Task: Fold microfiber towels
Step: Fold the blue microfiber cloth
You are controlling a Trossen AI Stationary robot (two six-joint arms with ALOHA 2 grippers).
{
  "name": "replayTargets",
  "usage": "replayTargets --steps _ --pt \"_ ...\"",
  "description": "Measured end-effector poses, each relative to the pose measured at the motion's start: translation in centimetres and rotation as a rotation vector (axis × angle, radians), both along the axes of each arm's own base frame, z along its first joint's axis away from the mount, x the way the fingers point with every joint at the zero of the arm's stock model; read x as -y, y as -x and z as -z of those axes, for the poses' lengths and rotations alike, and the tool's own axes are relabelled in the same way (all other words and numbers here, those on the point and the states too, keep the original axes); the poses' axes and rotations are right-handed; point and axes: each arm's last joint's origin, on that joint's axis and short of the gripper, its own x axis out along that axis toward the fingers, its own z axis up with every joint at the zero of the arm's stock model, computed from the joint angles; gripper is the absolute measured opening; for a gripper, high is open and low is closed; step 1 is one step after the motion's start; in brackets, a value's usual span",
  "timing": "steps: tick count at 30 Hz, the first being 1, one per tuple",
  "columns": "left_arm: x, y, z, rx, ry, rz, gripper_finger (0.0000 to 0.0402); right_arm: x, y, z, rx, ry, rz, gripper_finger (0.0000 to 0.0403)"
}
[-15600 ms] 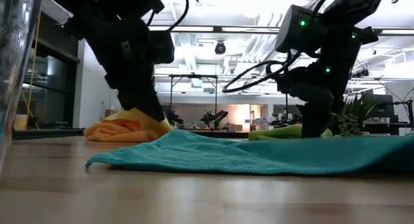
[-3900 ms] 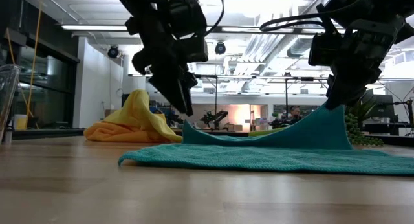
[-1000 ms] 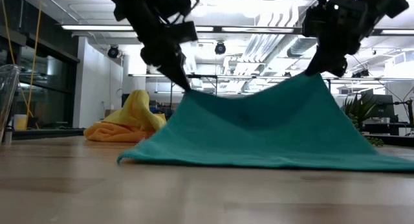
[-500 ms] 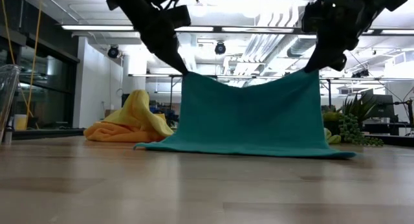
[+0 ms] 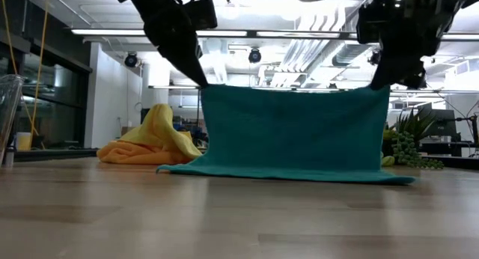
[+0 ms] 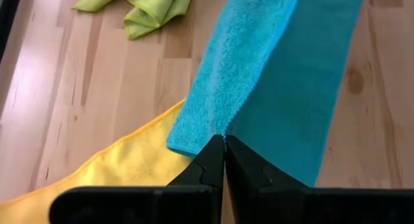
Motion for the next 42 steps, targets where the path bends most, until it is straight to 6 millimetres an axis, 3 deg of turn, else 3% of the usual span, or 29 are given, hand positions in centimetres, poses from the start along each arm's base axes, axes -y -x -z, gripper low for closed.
replayTargets --steps 8,17,34,42 --pt "0.1 0.3 0.2 -0.035 0.011 0.008 0.0000 -1.5 -2.0 1.5 -0.001 -0.022 -0.023 0.0000" --pt "1.1 0.0 0.3 -0.026 0.056 0.008 0.0000 -2.0 -2.9 3.3 -0.074 -0.040 -0.010 0.0000" --pt "3.8 -2.5 5.8 -0.214 0.082 0.099 0.0000 -2.2 -3.4 3.6 -0.068 -0.076 -0.034 0.0000" --pt "3.3 -2.3 5.7 -0.219 0.083 0.085 0.0000 -2.3 -3.6 4.1 -0.090 -0.112 0.011 0.0000"
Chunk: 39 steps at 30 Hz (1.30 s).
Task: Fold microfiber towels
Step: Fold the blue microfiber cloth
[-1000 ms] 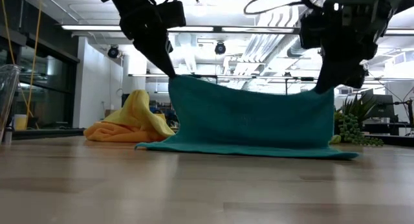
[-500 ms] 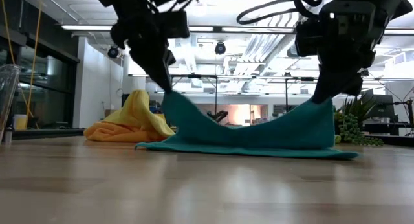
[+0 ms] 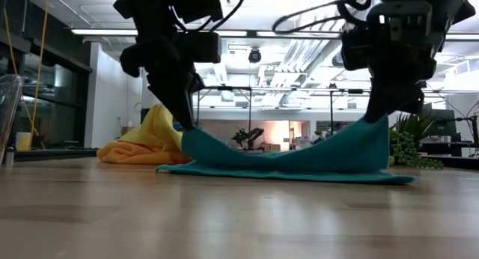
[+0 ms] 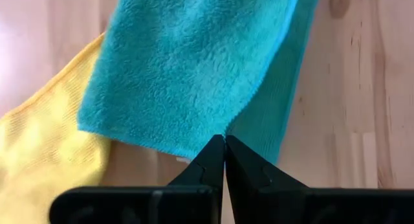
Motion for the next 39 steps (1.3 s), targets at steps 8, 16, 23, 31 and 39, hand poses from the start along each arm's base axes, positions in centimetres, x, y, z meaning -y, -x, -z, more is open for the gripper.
replayTargets --steps 8,16,23,31,39 --pt "-0.6 0.5 0.1 -0.049 -0.007 0.003 0.0000 -0.2 -0.8 1.1 -0.016 0.003 0.000 0.0028" --pt "-0.6 0.5 0.0 -0.045 -0.010 0.013 0.0000 -0.3 -1.2 2.0 -0.044 -0.011 0.007 0.0121" --pt "-0.6 0.4 0.0 -0.031 -0.010 0.011 0.0000 -0.3 -1.0 1.6 -0.034 -0.018 0.001 0.0174" --pt "-0.4 0.3 -0.1 -0.017 0.028 0.005 0.0000 -0.1 0.1 0.8 -0.065 -0.012 -0.040 0.0181" --pt "-0.4 0.2 -0.1 -0.004 0.032 -0.010 0.0000 -0.1 0.0 0.7 -0.048 0.010 -0.077 0.0181"
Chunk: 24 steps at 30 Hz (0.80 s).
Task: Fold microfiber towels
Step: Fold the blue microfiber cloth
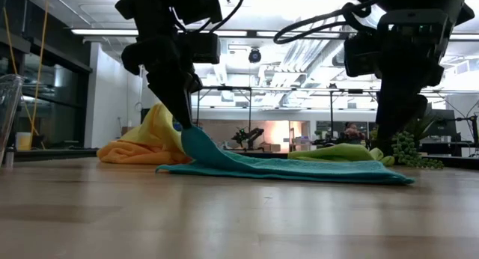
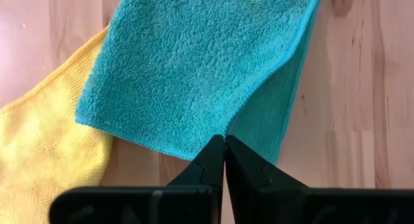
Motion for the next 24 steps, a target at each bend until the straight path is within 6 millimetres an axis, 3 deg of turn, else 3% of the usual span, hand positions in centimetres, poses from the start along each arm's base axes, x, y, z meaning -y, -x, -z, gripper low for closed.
replayTargets --steps 9,19,24 --pt "0.1 0.0 0.0 0.003 0.026 -0.020 0.0018 0.0 0.0 0.0 0.004 0.004 -0.005 0.0181" --pt "0.1 0.6 -0.2 -0.079 0.036 0.003 0.0129 0.4 0.1 -0.3 -0.025 -0.015 0.000 0.0181" --pt "-1.6 1.6 -1.9 -0.181 0.054 -0.002 0.0173 2.6 0.6 -2.1 -0.103 0.001 0.207 0.0181"
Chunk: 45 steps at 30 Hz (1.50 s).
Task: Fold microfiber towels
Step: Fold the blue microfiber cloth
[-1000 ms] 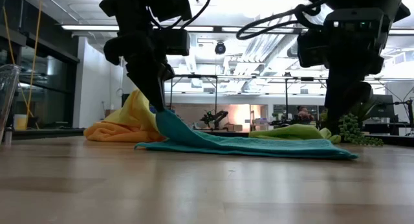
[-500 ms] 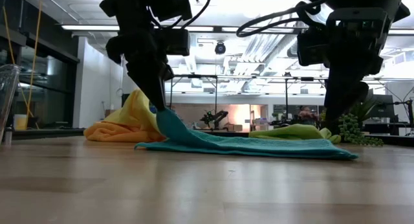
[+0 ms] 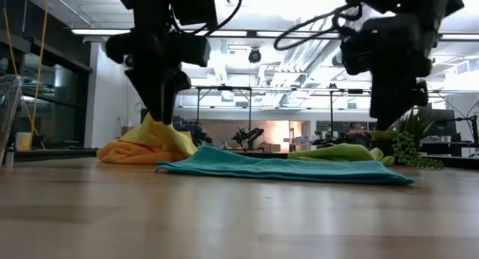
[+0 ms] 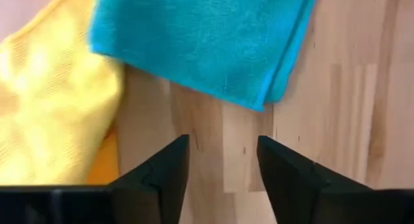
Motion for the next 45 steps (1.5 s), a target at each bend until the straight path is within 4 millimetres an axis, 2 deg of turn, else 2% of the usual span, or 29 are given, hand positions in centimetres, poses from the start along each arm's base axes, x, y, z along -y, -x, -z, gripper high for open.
replayTargets --steps 3,6,12,15,19,25,31,37,42,45 --pt "-1.2 0.5 -1.6 0.115 0.083 -0.050 0.0188 1.1 0.4 0.0 -0.025 -0.011 0.216 0.0181" --pt "-2.0 1.3 -3.0 0.285 0.170 -0.110 0.0193 1.5 1.0 1.1 -0.063 -0.086 0.363 0.0181" --pt "-1.6 3.7 -5.9 0.695 0.173 -0.176 0.0189 0.3 1.4 2.5 -0.060 -0.208 0.499 0.0181" --pt "-1.0 5.2 -6.6 0.884 0.169 -0.216 0.0187 -0.4 1.5 2.7 -0.071 -0.234 0.544 0.0181" --pt "-0.5 7.0 -6.8 1.045 0.199 -0.247 0.0186 -0.8 1.1 3.3 -0.078 -0.251 0.609 0.0181" --pt "-0.1 8.1 -7.0 1.100 0.208 -0.245 0.0186 -1.1 -0.1 4.8 -0.099 -0.265 0.655 0.0181" --pt "-0.1 8.0 -6.9 1.097 0.201 -0.238 0.0186 -1.4 -2.0 5.3 -0.120 -0.236 0.673 0.0181" --pt "-0.2 7.6 -6.4 1.071 0.199 -0.238 0.0186 -1.6 -3.2 6.4 -0.217 -0.182 0.694 0.0181" --pt "-0.2 7.6 -6.3 1.066 0.199 -0.239 0.0186 -1.6 -3.7 6.3 -0.246 -0.124 0.697 0.0179" --pt "-0.3 7.6 -6.3 1.069 0.197 -0.237 0.0186 -1.6 -3.6 6.2 -0.257 -0.092 0.670 0.0159"
